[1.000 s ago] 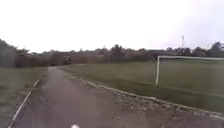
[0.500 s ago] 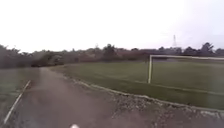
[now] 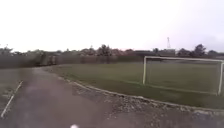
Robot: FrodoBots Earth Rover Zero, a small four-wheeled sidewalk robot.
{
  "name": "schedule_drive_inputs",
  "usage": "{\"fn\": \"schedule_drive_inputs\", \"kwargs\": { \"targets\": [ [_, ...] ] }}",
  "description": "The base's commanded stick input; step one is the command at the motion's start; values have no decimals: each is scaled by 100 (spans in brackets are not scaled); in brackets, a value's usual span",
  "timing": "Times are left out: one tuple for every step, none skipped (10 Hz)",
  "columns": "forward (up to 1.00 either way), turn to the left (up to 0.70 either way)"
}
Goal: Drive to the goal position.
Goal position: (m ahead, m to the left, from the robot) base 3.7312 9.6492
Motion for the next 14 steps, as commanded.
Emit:
{"fn": "schedule_drive_inputs", "kwargs": {
  "targets": [
    [0, -4],
    [0, -4],
    [0, -4],
    [0, -4],
    [0, -4],
    [0, -4],
    [0, -4],
    [0, -4],
    [0, -4],
    [0, -4],
    [0, -4],
    [0, -4],
    [0, -4],
    [0, -4]
  ]
}}
